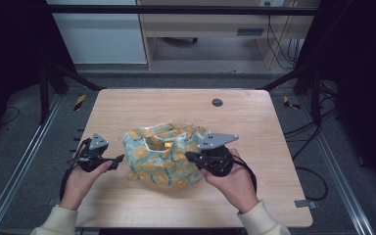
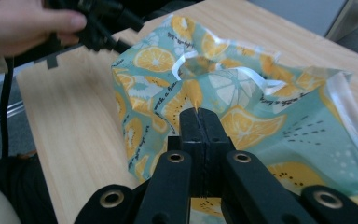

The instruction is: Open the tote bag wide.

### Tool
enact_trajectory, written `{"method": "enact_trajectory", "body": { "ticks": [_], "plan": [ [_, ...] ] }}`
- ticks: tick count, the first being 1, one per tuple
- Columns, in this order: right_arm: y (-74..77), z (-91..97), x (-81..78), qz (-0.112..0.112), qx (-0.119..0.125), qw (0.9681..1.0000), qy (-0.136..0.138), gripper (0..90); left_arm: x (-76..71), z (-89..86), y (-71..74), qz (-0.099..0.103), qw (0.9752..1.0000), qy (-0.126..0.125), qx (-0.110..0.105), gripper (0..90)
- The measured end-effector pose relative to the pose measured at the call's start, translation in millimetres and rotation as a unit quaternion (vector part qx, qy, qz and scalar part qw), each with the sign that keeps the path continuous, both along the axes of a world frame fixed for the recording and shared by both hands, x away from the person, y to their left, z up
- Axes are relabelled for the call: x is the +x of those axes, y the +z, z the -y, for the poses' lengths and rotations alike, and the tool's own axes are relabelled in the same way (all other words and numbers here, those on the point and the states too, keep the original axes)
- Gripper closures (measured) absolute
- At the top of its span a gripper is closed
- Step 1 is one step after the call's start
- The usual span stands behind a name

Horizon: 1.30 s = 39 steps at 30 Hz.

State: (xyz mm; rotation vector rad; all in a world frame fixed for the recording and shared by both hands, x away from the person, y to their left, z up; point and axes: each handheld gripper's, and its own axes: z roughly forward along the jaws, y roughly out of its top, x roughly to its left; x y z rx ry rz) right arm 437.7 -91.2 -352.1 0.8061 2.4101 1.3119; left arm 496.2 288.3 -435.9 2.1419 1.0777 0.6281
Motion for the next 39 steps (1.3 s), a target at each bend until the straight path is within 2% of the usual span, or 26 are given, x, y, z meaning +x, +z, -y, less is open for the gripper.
{"method": "enact_trajectory", "body": {
  "ticks": [1,8,12,17,22,24,29,31,35,37,39],
  "plan": [
    [-4.4,-1.1,-2.4,-0.004,-0.002,1.0000,0.003,90.0,1.3,-0.2,3.8,0.003,1.0000,0.000,0.000,28.9],
    [-14.7,-3.6,-4.3,-0.010,-0.012,0.9999,0.008,90.0,11.5,2.9,34.4,0.017,0.9998,-0.006,-0.009,38.5],
    [-18.2,-3.1,-2.7,-0.013,-0.011,0.9998,0.004,90.0,18.5,16.6,50.5,0.024,0.9995,-0.019,-0.006,37.7],
    [-18.6,-2.7,-0.9,-0.016,-0.014,0.9998,0.005,90.0,26.8,36.7,61.9,0.030,0.9989,-0.035,-0.009,30.5],
    [-19.2,-3.7,-0.9,-0.020,-0.017,0.9996,0.008,90.0,43.1,59.6,54.5,0.008,0.9986,-0.051,0.009,29.8],
    [-19.3,-3.7,-0.9,-0.020,-0.017,0.9996,0.008,90.0,49.3,65.1,50.1,-0.004,0.9983,-0.055,0.020,29.7],
    [-19.8,-3.4,-0.5,-0.023,-0.018,0.9995,0.011,89.8,65.2,74.5,34.8,-0.038,0.9974,-0.054,0.028,33.2],
    [-20.2,-3.2,-0.2,-0.024,-0.019,0.9995,0.011,89.8,67.5,77.7,30.6,-0.050,0.9962,-0.062,0.035,39.8],
    [-21.9,-2.7,0.6,-0.025,-0.020,0.9994,0.010,89.7,66.6,81.2,30.0,-0.051,0.9951,-0.072,0.043,69.2],
    [-22.9,-2.3,0.4,-0.026,-0.019,0.9994,0.009,89.7,63.4,80.9,33.9,-0.036,0.9958,-0.075,0.038,81.2],
    [-23.8,-1.3,-0.6,-0.026,-0.019,0.9994,0.008,89.7,57.5,79.1,40.7,-0.021,0.9963,-0.079,0.025,87.2]
  ]
}}
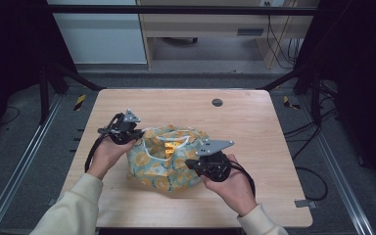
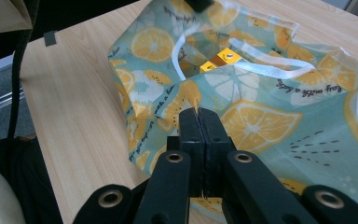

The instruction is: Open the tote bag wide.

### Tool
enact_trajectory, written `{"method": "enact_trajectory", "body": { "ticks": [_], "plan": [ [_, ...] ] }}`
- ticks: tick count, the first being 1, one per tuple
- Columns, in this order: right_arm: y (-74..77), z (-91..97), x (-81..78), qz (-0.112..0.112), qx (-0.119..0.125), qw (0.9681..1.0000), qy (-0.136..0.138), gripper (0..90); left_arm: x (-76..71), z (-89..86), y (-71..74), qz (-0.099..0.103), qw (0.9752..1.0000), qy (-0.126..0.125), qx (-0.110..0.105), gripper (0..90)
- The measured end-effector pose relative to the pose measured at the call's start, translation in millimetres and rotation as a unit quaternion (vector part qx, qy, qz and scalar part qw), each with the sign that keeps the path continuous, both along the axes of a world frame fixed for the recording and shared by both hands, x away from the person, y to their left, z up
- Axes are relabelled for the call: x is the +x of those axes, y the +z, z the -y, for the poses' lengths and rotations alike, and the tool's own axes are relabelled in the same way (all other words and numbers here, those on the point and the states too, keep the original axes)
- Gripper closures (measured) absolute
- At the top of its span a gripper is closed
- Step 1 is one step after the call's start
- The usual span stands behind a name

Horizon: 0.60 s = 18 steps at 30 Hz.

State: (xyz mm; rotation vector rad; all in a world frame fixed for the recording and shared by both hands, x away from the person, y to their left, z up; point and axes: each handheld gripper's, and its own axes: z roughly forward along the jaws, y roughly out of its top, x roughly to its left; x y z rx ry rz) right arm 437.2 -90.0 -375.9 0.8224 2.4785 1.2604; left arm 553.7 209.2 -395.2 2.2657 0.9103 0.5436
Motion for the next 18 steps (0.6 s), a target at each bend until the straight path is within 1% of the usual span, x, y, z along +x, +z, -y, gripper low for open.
{"method": "enact_trajectory", "body": {
  "ticks": [3,6,7,8,11,13,15,16,18],
  "plan": [
    [-1.6,3.4,-2.1,0.001,-0.001,1.0000,-0.004,89.6,-13.2,-3.2,12.4,0.025,0.9993,-0.004,-0.028,88.9],
    [-4.4,7.0,-5.6,0.003,-0.004,0.9999,-0.010,89.3,-31.7,-7.1,25.6,0.046,0.9971,-0.018,-0.057,89.1],
    [-6.3,8.3,-7.5,0.004,-0.004,0.9999,-0.014,89.3,-36.0,-8.0,27.8,0.048,0.9966,-0.023,-0.062,89.1],
    [-7.7,8.9,-8.7,0.003,-0.004,0.9999,-0.015,89.3,-43.1,-9.6,30.0,0.048,0.9956,-0.031,-0.074,89.1],
    [-14.4,10.8,-13.1,-0.001,-0.009,0.9998,-0.019,89.2,-57.6,-13.9,31.0,0.044,0.9938,-0.044,-0.092,89.1],
    [-19.3,11.9,-15.8,-0.005,-0.011,0.9997,-0.021,89.2,-67.3,-17.7,30.4,0.043,0.9921,-0.052,-0.105,89.2],
    [-24.7,13.0,-18.1,-0.007,-0.017,0.9995,-0.026,89.2,-77.0,-21.8,29.7,0.046,0.9910,-0.057,-0.112,89.2],
    [-28.1,14.4,-18.8,-0.010,-0.022,0.9993,-0.027,89.0,-79.8,-23.1,29.3,0.045,0.9908,-0.059,-0.113,89.2],
    [-32.9,16.4,-19.4,-0.014,-0.025,0.9991,-0.031,88.6,-86.6,-26.0,27.7,0.045,0.9902,-0.063,-0.116,89.2]
  ]
}}
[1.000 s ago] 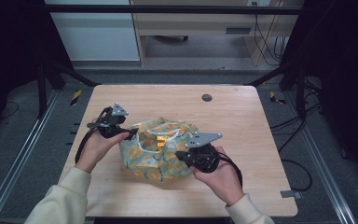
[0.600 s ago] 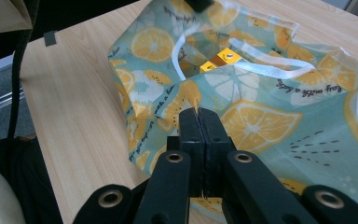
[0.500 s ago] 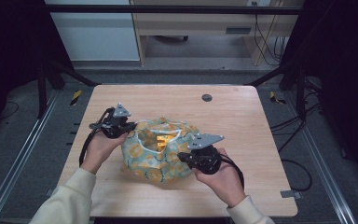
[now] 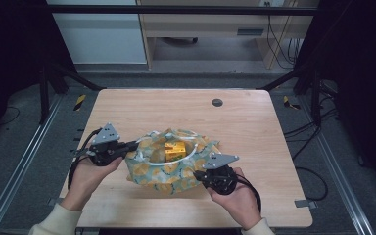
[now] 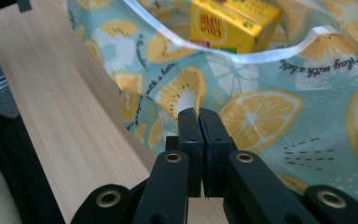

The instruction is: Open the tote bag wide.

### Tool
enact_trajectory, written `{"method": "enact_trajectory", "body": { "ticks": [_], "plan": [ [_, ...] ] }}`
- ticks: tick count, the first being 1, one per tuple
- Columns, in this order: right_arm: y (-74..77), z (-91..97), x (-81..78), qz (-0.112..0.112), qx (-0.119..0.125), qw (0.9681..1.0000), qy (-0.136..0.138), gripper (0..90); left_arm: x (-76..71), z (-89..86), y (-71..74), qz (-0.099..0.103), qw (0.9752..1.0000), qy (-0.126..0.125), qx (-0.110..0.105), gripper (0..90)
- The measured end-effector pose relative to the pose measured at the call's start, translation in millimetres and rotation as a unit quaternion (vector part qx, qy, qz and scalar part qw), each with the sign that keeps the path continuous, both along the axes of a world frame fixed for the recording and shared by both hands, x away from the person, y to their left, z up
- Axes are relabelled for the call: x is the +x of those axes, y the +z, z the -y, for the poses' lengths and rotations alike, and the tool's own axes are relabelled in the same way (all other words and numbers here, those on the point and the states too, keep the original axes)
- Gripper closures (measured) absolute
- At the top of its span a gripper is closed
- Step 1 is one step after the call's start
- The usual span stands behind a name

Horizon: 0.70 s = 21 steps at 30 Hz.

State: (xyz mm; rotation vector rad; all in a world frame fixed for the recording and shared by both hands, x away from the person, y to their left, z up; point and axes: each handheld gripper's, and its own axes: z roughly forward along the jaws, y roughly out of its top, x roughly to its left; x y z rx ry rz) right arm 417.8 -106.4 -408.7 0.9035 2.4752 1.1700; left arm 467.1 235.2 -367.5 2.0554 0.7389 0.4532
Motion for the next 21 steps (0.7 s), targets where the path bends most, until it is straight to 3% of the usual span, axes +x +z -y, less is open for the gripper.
{"method": "enact_trajectory", "body": {
  "ticks": [4,11,16,21],
  "plan": [
    [-3.4,3.9,0.4,-0.001,0.001,1.0000,-0.004,81.4,-8.7,-1.7,-4.1,-0.003,0.9999,-0.010,0.002,89.2],
    [13.7,6.2,3.6,0.021,0.006,0.9996,-0.015,70.5,-9.2,-2.5,-12.5,-0.013,0.9998,-0.012,0.004,89.2],
    [23.4,10.3,11.0,0.031,0.005,0.9992,-0.027,66.6,-9.1,-2.4,-17.0,-0.021,0.9996,-0.016,0.008,89.3],
    [27.8,14.9,17.1,0.036,0.003,0.9986,-0.039,65.6,-14.5,0.5,-21.8,-0.031,0.9987,-0.035,0.018,89.3]
  ]
}}
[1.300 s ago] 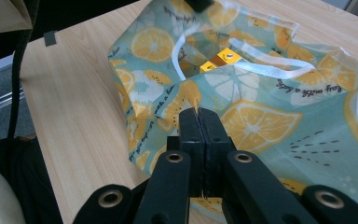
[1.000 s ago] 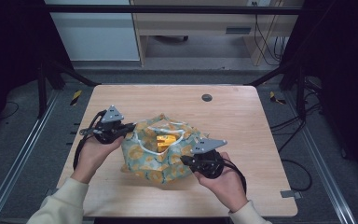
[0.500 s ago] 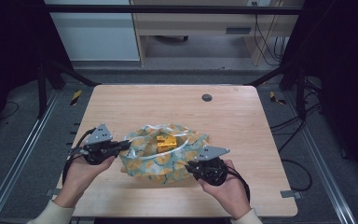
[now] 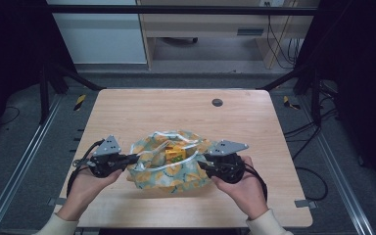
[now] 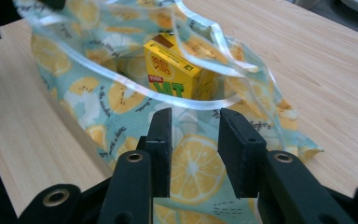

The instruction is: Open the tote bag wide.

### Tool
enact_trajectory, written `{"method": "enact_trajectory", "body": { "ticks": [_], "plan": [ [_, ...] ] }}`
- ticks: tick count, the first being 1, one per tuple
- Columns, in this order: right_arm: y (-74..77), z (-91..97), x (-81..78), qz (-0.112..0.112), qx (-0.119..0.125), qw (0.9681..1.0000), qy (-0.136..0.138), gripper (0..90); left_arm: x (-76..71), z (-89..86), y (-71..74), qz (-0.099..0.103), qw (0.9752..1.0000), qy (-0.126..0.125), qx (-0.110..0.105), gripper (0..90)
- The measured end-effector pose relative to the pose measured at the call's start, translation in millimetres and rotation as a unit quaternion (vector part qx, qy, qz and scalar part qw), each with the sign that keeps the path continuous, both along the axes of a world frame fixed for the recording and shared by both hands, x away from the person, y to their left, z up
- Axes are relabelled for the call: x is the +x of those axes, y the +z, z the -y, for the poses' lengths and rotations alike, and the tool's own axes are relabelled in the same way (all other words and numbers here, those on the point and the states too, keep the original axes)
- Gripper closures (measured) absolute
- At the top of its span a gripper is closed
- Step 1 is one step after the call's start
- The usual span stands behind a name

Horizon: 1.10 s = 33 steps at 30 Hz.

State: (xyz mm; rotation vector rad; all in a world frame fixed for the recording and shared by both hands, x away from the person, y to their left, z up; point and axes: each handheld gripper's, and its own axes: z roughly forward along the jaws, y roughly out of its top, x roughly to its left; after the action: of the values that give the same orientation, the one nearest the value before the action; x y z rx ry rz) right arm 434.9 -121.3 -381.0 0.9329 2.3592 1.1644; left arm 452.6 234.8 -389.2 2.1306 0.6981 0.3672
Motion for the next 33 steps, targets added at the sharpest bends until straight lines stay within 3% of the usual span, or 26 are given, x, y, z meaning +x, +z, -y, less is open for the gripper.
{"method": "enact_trajectory", "body": {
  "ticks": [10,15,17,20,27,30,33],
  "plan": [
    [3.0,3.8,8.5,0.005,-0.003,0.9999,-0.013,66.2,-19.3,4.4,-20.4,-0.023,0.9992,-0.031,0.013,89.4],
    [4.4,4.7,20.3,0.006,-0.004,0.9997,-0.025,65.3,-24.2,1.1,-33.7,-0.039,0.9983,-0.039,0.021,89.4],
    [4.3,4.5,24.4,0.005,-0.004,0.9996,-0.028,65.4,-25.0,-1.5,-39.6,-0.045,0.9972,-0.047,0.037,89.3],
    [5.6,2.2,31.6,0.008,-0.007,0.9994,-0.034,65.8,-25.0,-4.5,-46.5,-0.058,0.9957,-0.057,0.045,89.3],
    [-1.3,-11.4,58.5,-0.002,-0.015,0.9992,-0.038,63.5,-23.3,-3.8,-58.7,-0.061,0.9946,-0.048,0.068,89.3],
    [-10.1,-21.6,66.8,-0.010,-0.031,0.9991,-0.025,59.1,-22.1,-4.5,-62.2,-0.059,0.9936,-0.045,0.086,89.2],
    [-16.9,-26.1,71.4,-0.019,-0.048,0.9984,-0.023,55.6,-21.9,-5.2,-64.0,-0.058,0.9933,-0.043,0.090,89.2]
  ]
}}
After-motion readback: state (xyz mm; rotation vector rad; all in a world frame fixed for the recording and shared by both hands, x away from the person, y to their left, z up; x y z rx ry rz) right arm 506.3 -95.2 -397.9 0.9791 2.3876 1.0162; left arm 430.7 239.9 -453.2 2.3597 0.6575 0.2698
